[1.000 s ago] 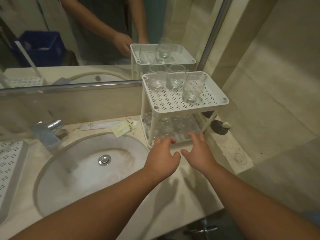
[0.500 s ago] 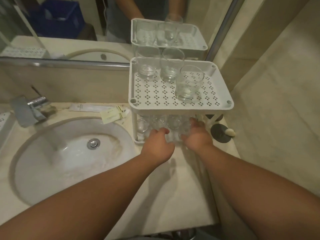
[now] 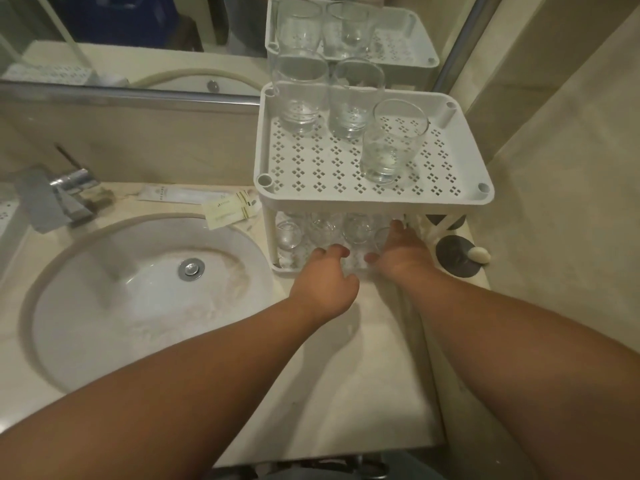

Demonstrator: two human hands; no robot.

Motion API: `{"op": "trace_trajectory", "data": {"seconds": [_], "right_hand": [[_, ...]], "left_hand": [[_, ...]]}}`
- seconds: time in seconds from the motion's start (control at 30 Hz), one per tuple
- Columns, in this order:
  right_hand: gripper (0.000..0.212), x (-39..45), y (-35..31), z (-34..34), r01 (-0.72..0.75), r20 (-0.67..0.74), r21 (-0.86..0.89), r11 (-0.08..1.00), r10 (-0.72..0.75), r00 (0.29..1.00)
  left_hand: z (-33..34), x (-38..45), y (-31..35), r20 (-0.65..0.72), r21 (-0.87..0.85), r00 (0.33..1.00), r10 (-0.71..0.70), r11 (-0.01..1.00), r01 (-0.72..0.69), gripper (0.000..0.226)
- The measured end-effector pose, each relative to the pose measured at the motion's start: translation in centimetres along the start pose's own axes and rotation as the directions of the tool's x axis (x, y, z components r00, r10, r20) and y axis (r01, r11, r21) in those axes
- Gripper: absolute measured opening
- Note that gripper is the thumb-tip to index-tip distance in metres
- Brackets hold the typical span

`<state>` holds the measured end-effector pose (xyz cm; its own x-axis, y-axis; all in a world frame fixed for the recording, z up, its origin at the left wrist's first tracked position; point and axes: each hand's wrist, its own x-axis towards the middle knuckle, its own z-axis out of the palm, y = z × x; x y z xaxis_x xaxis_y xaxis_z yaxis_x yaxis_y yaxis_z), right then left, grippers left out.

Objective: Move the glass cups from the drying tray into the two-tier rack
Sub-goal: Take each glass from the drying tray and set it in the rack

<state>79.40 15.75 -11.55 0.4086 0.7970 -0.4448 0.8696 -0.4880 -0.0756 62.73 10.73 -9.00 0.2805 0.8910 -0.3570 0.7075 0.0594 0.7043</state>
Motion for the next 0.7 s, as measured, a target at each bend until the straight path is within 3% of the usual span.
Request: {"op": "trace_trajectory", "data": {"seconds": [0.1, 0.3, 0.7], "right_hand": [[0.102, 0.4, -0.2, 0.2, -0.014, 0.003, 0.017, 1.0, 0.014, 1.0], [0.081, 0.2, 0.0, -0.1, 0.019, -0.075, -0.002, 1.0, -0.019, 0.997], [0.084, -2.8, 0.0, -2.0, 0.013, -0.143, -0.077, 0.997, -0.024, 0.989]], "left_hand": [[-0.2, -0.1, -0.3, -0.006, -0.007, 1.0, 0.008, 1.0, -0.008, 0.052], [-0.7, -0.2, -0.7, -0.041, -0.01, 0.999, 0.031, 0.999, -0.032, 0.049], [-1.9, -0.7, -0.7, -0.048, -0.021, 0.991, 0.127, 0.992, -0.128, 0.048]]}}
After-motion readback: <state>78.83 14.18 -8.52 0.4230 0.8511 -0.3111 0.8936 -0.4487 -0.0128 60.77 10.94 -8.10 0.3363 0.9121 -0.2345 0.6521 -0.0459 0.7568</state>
